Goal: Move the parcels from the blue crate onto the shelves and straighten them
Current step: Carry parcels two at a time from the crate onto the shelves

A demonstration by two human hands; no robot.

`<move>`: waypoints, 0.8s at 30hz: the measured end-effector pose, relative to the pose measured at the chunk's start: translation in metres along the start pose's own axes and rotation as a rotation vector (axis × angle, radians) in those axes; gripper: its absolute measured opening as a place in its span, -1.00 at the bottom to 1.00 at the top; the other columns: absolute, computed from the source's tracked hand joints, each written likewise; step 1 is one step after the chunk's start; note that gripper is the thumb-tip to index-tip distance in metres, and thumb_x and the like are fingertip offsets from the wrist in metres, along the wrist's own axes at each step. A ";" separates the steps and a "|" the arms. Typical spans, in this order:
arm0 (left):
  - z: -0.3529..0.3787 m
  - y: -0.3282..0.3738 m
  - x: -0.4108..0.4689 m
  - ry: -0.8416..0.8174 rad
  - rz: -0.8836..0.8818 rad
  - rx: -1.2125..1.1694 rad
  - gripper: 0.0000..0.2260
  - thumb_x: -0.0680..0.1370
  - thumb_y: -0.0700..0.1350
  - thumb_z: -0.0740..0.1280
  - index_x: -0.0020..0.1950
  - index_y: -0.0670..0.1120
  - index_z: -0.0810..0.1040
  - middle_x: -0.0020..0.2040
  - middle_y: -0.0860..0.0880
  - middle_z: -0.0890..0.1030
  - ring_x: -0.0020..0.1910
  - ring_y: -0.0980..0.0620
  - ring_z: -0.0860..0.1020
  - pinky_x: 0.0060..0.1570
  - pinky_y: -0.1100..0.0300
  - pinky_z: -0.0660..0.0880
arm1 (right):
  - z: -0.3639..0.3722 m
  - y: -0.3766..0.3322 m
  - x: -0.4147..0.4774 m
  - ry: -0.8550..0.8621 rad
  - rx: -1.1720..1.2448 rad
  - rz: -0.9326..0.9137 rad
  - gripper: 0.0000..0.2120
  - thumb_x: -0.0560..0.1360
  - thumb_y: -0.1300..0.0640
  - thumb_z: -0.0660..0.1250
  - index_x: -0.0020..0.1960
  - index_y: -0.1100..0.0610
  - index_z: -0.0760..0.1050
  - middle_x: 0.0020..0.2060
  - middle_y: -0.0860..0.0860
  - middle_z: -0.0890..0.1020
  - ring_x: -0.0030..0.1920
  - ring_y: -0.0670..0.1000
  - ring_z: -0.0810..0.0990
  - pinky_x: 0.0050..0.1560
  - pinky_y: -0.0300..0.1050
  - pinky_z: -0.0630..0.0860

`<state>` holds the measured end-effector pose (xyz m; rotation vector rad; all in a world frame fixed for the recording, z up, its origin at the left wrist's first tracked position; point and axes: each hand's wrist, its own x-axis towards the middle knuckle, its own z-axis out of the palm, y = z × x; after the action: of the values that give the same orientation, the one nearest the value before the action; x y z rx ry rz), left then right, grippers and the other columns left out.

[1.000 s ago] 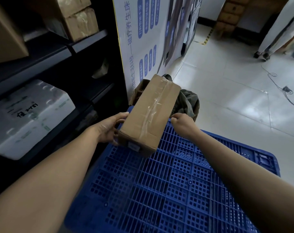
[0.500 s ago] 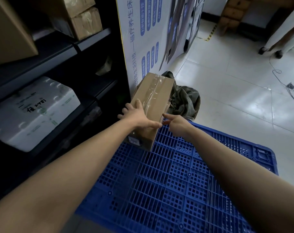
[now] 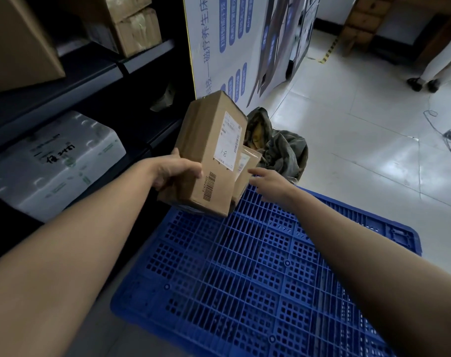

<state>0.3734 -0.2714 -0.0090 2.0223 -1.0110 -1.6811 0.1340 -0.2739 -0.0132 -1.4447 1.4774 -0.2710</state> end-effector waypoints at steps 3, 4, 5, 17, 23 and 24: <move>-0.004 -0.005 -0.003 -0.025 -0.020 0.021 -0.03 0.38 -0.13 0.42 0.51 0.16 -0.23 -0.02 -0.11 0.49 -0.08 -0.10 0.54 -0.42 0.12 0.56 | 0.018 -0.014 0.004 -0.062 0.007 -0.003 -0.57 0.62 0.17 0.08 0.48 0.12 0.22 0.34 0.11 0.42 0.12 0.06 0.52 -0.08 -0.12 0.54; -0.005 -0.007 -0.005 -0.030 -0.017 0.029 -0.06 0.36 -0.12 0.42 0.51 0.18 -0.17 0.04 -0.13 0.49 -0.02 -0.12 0.54 -0.26 0.04 0.58 | 0.023 -0.018 0.006 -0.074 0.014 0.010 -0.60 0.62 0.17 0.07 0.45 0.15 0.26 0.29 0.09 0.44 0.17 0.08 0.49 -0.01 -0.09 0.53; -0.006 -0.009 -0.006 -0.031 -0.008 0.041 -0.07 0.31 -0.09 0.42 0.49 0.18 -0.11 0.13 -0.16 0.48 0.06 -0.16 0.51 -0.04 -0.07 0.53 | 0.027 -0.020 0.008 -0.085 0.024 0.029 -0.65 0.62 0.17 0.07 0.39 0.18 0.31 0.19 0.07 0.46 0.15 0.10 0.49 0.02 -0.04 0.53; -0.023 -0.039 0.018 -0.046 0.090 -0.238 -0.19 0.13 0.02 0.56 0.35 -0.05 0.39 0.06 -0.15 0.67 -0.06 -0.09 0.66 -0.22 0.09 0.58 | 0.044 -0.021 0.035 -0.079 0.251 0.158 -0.71 0.58 0.17 0.17 0.27 0.21 0.42 0.14 0.12 0.53 0.05 0.07 0.52 0.07 -0.03 0.49; -0.063 -0.064 0.028 -0.138 0.128 -0.331 -0.63 0.17 -0.08 0.50 -0.05 -0.13 0.64 -0.16 -0.14 0.71 -0.29 -0.03 0.68 -0.37 0.19 0.59 | 0.031 0.011 0.061 0.106 0.253 0.219 -0.57 0.60 0.12 0.20 0.42 0.26 0.28 -0.07 0.02 0.49 -0.13 -0.01 0.44 0.00 -0.06 0.34; -0.070 -0.069 0.032 -0.135 0.125 -0.350 -0.62 0.11 -0.07 0.53 -0.11 -0.14 0.68 -0.18 -0.14 0.71 -0.30 -0.03 0.68 -0.39 0.20 0.59 | 0.031 0.013 0.066 0.111 0.254 0.220 -0.57 0.60 0.12 0.21 0.42 0.26 0.29 -0.02 0.02 0.52 -0.12 -0.03 0.43 0.01 -0.08 0.33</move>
<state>0.4628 -0.2587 -0.0589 1.6106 -0.7981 -1.8007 0.1641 -0.3116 -0.0690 -1.0705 1.6129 -0.3914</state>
